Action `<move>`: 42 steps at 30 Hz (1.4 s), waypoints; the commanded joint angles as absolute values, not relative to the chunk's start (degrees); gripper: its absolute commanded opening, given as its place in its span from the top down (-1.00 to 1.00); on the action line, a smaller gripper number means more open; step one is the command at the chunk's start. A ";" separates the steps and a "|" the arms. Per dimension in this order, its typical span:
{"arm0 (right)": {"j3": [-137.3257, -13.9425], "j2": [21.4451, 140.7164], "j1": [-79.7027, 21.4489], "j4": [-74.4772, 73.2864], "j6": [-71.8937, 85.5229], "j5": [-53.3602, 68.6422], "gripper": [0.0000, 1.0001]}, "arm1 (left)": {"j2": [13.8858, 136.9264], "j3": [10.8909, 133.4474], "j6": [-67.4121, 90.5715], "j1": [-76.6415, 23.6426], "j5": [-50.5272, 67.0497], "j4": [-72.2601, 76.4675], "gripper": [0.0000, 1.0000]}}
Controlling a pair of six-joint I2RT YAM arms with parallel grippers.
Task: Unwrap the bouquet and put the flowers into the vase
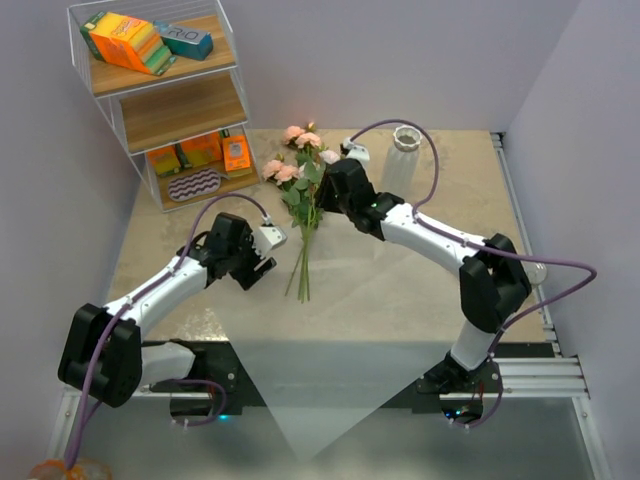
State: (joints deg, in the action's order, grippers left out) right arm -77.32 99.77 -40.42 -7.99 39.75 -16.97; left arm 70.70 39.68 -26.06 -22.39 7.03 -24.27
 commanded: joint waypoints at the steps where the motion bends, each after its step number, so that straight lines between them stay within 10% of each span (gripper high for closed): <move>1: -74.54 100.63 -41.04 -7.56 40.25 -14.51 -0.17 | 70.23 39.73 -24.61 -22.06 7.12 -22.33 -0.48; 42: -78.13 113.11 -49.57 -9.14 47.63 -3.08 -0.01 | 69.43 44.30 -25.40 -14.59 7.91 -23.64 -0.55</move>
State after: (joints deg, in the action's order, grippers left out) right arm -75.85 113.54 -50.17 -12.03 45.93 -4.56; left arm 70.76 41.23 -24.64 -15.00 6.76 -23.64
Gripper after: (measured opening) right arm 0.518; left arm 0.775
